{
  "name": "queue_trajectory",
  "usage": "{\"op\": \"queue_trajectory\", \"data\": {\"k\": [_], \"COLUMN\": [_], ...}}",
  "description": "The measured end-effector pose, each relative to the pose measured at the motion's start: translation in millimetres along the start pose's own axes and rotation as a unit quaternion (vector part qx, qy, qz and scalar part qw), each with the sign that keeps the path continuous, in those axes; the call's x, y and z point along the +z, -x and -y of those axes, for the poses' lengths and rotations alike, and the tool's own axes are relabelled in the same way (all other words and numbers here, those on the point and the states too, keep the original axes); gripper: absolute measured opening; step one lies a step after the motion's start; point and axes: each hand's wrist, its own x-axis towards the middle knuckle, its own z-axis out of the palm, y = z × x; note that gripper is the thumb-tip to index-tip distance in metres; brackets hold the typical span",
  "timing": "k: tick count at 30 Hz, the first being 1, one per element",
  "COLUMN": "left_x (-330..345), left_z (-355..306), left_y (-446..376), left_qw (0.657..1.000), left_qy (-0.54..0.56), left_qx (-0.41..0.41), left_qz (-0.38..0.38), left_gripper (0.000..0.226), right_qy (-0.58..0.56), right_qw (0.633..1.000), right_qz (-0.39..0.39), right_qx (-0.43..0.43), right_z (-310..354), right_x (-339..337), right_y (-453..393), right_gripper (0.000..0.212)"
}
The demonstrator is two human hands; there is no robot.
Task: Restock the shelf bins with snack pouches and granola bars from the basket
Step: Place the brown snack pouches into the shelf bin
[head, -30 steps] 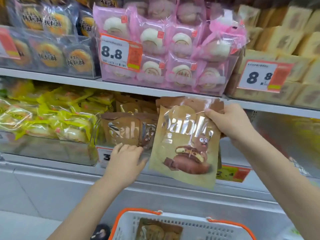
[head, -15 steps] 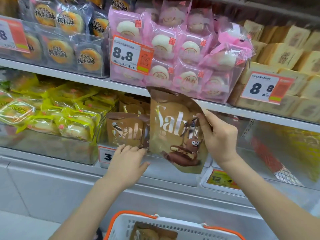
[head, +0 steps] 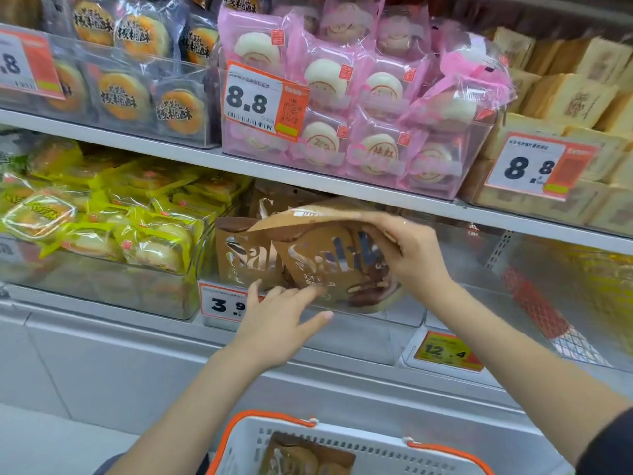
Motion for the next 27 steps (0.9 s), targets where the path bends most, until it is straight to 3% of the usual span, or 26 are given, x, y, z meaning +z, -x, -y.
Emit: {"op": "queue_trajectory", "data": {"k": [3,5,8,14,17,22,27], "left_x": [2,4,6,6,6,5,5], "left_z": [0,1,2,3,2,3,3], "left_y": [-3,-4,-3,-2,-1,-1,-2], "left_qw": [0.999,0.997,0.995,0.995,0.994,0.993,0.993], "left_qy": [-0.039,-0.069,-0.096,-0.101,-0.113,-0.115,-0.117], "left_qx": [-0.004,-0.007,0.000,0.005,0.010,0.012,0.013], "left_qz": [0.016,0.026,0.024,0.009,0.009,0.018,0.022], "left_gripper": [0.060,0.057,0.046,0.041,0.041,0.040,0.040], "right_qy": [0.017,0.031,0.085,0.083,0.096,-0.012,-0.071], "right_qw": [0.989,0.967,0.935,0.860,0.851,0.871,0.883], "right_qz": [0.055,0.071,0.102,0.058,0.077,0.081,0.009], "right_qx": [0.134,0.244,0.330,0.500,0.510,0.484,0.463], "right_z": [0,-3,-12,-37,-52,-72,-75], "right_x": [6,6,7,9,17,22,24], "right_y": [38,49,37,8,-7,-17,-6], "right_gripper": [0.023,0.025,0.038,0.025,0.029,0.041,0.033]}}
